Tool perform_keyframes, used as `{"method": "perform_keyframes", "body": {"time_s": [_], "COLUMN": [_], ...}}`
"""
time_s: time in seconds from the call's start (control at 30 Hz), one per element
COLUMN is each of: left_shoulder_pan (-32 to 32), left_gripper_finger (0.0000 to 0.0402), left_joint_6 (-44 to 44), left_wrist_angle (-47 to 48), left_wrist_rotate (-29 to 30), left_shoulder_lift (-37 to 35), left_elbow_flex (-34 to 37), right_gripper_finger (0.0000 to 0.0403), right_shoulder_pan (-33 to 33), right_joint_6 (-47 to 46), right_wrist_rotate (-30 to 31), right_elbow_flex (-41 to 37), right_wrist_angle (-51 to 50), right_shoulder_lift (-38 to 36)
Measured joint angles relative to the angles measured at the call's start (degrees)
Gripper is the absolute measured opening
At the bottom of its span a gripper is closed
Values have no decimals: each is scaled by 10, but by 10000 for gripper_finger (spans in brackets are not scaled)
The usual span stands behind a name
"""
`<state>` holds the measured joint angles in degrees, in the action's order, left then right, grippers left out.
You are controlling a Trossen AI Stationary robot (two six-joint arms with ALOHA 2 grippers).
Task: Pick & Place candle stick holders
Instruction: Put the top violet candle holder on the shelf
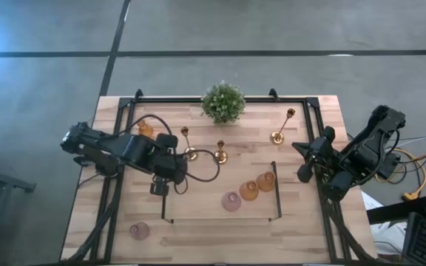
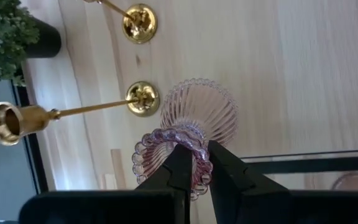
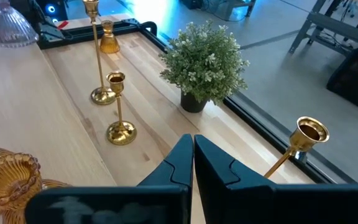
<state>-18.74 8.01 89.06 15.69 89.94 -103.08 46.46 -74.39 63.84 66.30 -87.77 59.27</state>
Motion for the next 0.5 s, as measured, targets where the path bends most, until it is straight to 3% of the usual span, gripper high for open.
{"method": "perform_keyframes", "body": {"time_s": [0.5], "left_shoulder_pan": [-20], "left_gripper_finger": [33], "left_joint_6": [27], "left_wrist_angle": [-51], "left_wrist_rotate": [-23], "left_shoulder_lift": [-1], "left_elbow_flex": [64], "right_gripper_finger": [8], "right_shoulder_pan": [0], "right_joint_6": [0], "right_wrist_rotate": [0], "right_elbow_flex": [0], "right_wrist_angle": [0], "right_shoulder_lift": [0]}}
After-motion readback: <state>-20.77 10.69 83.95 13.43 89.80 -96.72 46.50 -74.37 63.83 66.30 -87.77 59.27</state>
